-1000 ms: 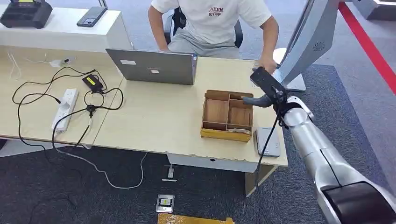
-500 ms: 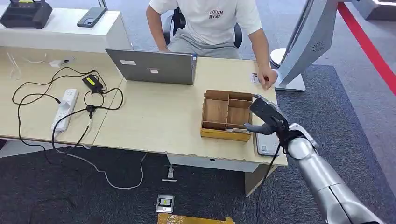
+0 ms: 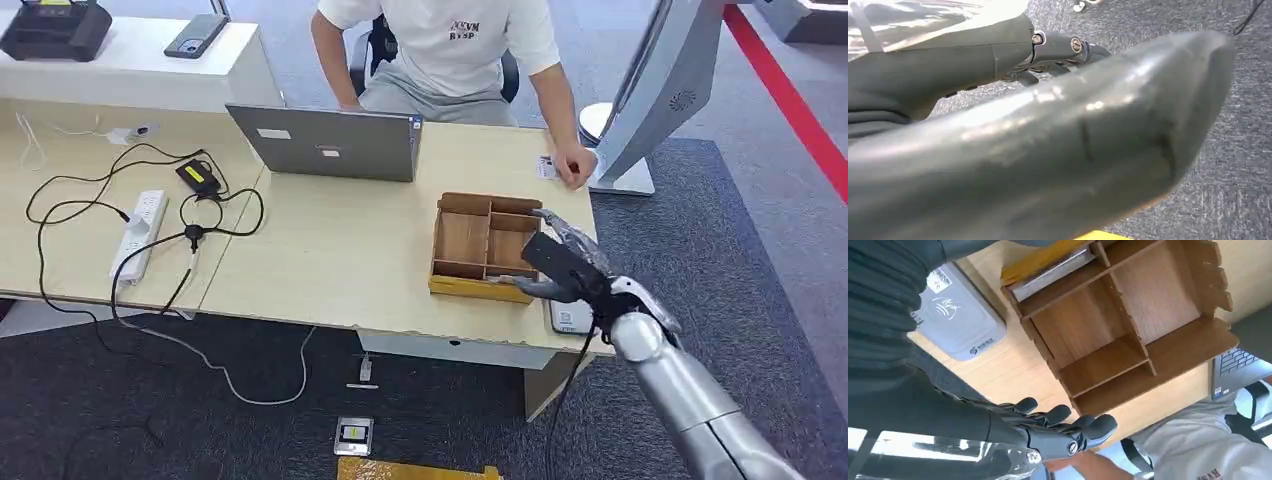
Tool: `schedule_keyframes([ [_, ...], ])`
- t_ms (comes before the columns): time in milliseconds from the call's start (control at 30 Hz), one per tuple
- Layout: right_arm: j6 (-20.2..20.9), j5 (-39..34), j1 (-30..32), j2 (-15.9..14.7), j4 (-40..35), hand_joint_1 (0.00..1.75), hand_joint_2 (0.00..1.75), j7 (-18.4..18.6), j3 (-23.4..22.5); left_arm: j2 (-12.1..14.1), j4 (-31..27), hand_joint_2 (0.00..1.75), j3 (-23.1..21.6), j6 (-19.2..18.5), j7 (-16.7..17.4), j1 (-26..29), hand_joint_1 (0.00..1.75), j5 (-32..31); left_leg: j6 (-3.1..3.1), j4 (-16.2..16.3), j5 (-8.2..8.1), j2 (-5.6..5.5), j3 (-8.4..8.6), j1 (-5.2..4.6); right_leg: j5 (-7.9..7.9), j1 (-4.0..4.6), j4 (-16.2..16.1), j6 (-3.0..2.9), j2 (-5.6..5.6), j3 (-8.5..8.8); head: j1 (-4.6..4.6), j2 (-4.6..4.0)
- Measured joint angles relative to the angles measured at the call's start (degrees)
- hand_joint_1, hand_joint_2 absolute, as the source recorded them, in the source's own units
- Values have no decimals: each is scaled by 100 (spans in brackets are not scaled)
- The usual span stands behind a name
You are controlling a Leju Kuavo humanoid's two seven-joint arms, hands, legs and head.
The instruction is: Pass the card to the sensor for recognition and then transmit it.
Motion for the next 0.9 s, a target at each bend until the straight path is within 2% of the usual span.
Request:
schedule_keyframes([
  [200, -444, 891, 152, 15, -155, 0, 175, 188, 162, 0, 0, 0, 0, 0, 4, -2, 0, -11, 0, -1, 0, 0, -1, 0, 0, 0, 0, 0, 0, 0, -2, 0],
  [500, -640, 1647, 336, 72, -201, 0, 175, 284, 356, 0, -2, 0, -2, 2, 15, -3, 0, 4, 0, -1, 0, 0, -1, 0, 0, 0, 0, 0, 0, 0, 0, 0],
  [667, -1001, 2172, 382, 210, -157, 0, 175, 509, 472, -18, -2, 0, 0, 28, 72, -5, 0, 15, 0, -1, 0, 0, -1, 0, 0, 0, 0, 0, 0, 0, -2, 0],
  [900, -1258, 2545, 357, 428, -7, 0, 175, 586, 588, -50, -2, 0, 0, 35, 96, -5, 0, 46, 0, -2, 0, 0, -3, 0, -1, 0, 1, 0, 0, 0, 0, 0],
])
